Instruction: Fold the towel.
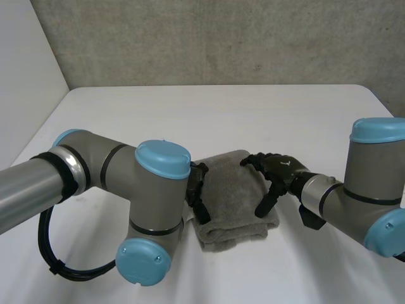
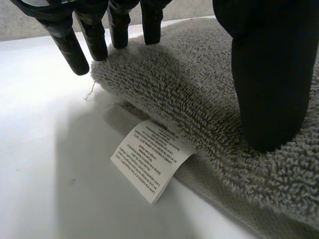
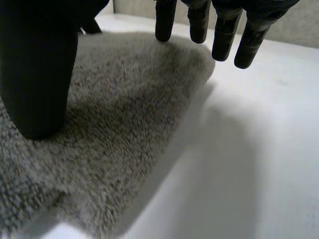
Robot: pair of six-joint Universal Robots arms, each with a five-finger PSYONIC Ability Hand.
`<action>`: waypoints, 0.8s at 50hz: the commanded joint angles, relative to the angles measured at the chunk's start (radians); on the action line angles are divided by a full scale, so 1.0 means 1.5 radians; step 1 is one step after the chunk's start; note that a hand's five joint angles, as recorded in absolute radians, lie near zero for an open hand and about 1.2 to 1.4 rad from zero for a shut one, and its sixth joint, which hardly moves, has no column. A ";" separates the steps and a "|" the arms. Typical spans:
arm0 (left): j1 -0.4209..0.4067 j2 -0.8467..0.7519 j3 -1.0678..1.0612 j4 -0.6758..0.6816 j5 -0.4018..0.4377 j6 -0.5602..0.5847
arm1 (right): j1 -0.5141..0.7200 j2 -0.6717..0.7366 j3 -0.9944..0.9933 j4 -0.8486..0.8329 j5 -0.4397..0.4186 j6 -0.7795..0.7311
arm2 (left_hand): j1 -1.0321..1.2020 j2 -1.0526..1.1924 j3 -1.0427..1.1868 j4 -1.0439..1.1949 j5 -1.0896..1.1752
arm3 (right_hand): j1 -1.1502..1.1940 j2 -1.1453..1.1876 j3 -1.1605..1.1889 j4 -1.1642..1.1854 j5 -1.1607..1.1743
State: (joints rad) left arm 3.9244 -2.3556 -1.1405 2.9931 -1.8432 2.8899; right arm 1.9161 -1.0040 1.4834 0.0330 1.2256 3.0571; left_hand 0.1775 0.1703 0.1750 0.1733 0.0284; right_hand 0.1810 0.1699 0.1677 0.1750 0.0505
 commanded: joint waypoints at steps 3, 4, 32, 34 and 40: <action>0.002 0.048 -0.001 0.001 0.007 0.001 | 0.004 -0.007 -0.019 0.000 0.006 -0.055 | 0.004 0.009 0.006 0.007 -0.012 | -0.004 0.003 0.005 0.000 -0.034; 0.002 0.061 0.000 0.000 0.007 0.002 | 0.004 -0.025 -0.029 0.000 0.009 -0.052 | 0.004 0.009 0.006 0.007 -0.012 | -0.004 0.003 0.005 0.000 -0.034; 0.199 0.458 -0.046 -0.109 0.020 0.118 | -0.004 -0.318 -0.114 0.043 0.216 -0.045 | 0.003 0.007 0.004 0.005 -0.014 | -0.004 0.003 0.005 0.000 -0.034; 0.206 0.468 -0.055 -0.110 0.044 0.118 | -0.004 -0.317 -0.110 0.043 0.215 -0.045 | 0.003 0.007 0.004 0.005 -0.014 | -0.004 0.003 0.005 0.000 -0.034; 0.213 0.480 -0.065 -0.111 0.095 0.116 | -0.003 -0.310 -0.102 0.045 0.213 -0.045 | 0.003 0.007 0.004 0.005 -0.014 | -0.004 0.003 0.005 0.000 -0.034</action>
